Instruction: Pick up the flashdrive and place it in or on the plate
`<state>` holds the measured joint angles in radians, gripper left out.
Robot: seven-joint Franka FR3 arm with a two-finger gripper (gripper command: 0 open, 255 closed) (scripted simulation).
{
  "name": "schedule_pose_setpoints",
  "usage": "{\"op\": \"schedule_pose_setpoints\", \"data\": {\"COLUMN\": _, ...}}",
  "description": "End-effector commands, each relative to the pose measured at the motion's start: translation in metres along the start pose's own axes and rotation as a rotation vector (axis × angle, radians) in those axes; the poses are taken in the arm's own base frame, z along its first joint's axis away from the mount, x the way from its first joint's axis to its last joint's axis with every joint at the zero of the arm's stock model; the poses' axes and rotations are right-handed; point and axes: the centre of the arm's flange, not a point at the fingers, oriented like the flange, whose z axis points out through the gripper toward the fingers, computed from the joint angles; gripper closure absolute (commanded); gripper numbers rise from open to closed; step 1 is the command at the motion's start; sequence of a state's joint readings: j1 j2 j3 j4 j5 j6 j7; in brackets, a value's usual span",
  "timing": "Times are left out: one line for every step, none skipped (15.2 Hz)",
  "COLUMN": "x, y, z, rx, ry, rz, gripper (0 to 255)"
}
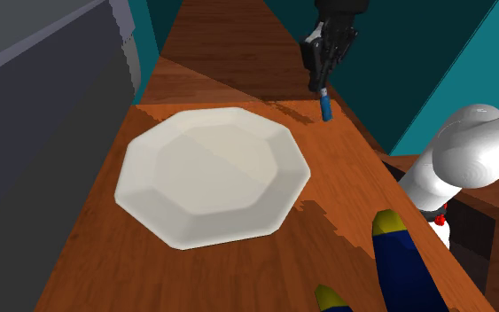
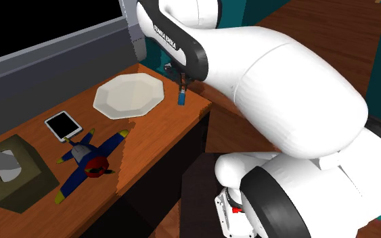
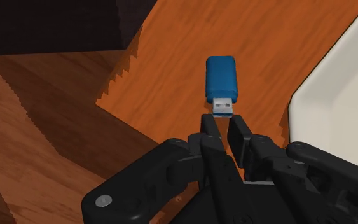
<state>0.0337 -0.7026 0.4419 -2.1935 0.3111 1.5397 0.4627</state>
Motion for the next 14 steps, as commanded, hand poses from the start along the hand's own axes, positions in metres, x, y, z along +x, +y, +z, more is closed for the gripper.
{"op": "schedule_pose_setpoints", "data": {"x": 0.001, "y": 0.0, "z": -0.011, "rx": 0.0, "ry": 0.0, "rz": 0.0, "gripper": 255}}
{"op": "schedule_pose_setpoints", "data": {"x": 0.0, "y": 0.0, "z": -0.016, "rx": 0.0, "ry": 0.0, "rz": 0.0, "gripper": 255}}
{"op": "schedule_pose_setpoints", "data": {"x": 0.0, "y": 0.0, "z": -0.017, "rx": 0.0, "ry": 0.0, "rz": 0.0, "gripper": 255}}
{"op": "schedule_pose_setpoints", "data": {"x": 0.0, "y": -0.001, "z": -0.014, "rx": 0.0, "ry": 0.0, "rz": 0.0, "gripper": 255}}
{"op": "schedule_pose_setpoints", "data": {"x": 0.0, "y": -0.001, "z": -0.014, "rx": 0.0, "ry": 0.0, "rz": 0.0, "gripper": 0}}
{"op": "schedule_pose_setpoints", "data": {"x": -0.011, "y": -0.004, "z": -0.006, "rx": 0.02, "ry": 0.016, "rz": 0.018, "gripper": 0}}
{"op": "schedule_pose_setpoints", "data": {"x": -0.022, "y": -0.007, "z": 0.002, "rx": 0.04, "ry": 0.031, "rz": 0.036, "gripper": 0}}
{"op": "schedule_pose_setpoints", "data": {"x": -0.029, "y": -0.009, "z": 0.007, "rx": 0.052, "ry": 0.04, "rz": 0.046, "gripper": 0}}
{"op": "schedule_pose_setpoints", "data": {"x": -0.028, "y": -0.009, "z": 0.013, "rx": 0.052, "ry": 0.04, "rz": 0.046, "gripper": 0}}
{"op": "schedule_pose_setpoints", "data": {"x": -0.028, "y": -0.01, "z": 0.018, "rx": 0.052, "ry": 0.04, "rz": 0.046, "gripper": 0}}
{"op": "schedule_pose_setpoints", "data": {"x": -0.028, "y": -0.01, "z": 0.023, "rx": 0.052, "ry": 0.04, "rz": 0.046, "gripper": 0}}
{"op": "schedule_pose_setpoints", "data": {"x": -0.028, "y": -0.01, "z": 0.029, "rx": 0.052, "ry": 0.04, "rz": 0.046, "gripper": 0}}
{"op": "schedule_pose_setpoints", "data": {"x": -0.028, "y": -0.01, "z": 0.034, "rx": 0.052, "ry": 0.04, "rz": 0.046, "gripper": 0}}
{"op": "schedule_pose_setpoints", "data": {"x": -0.027, "y": -0.011, "z": 0.039, "rx": 0.052, "ry": 0.04, "rz": 0.046, "gripper": 0}}
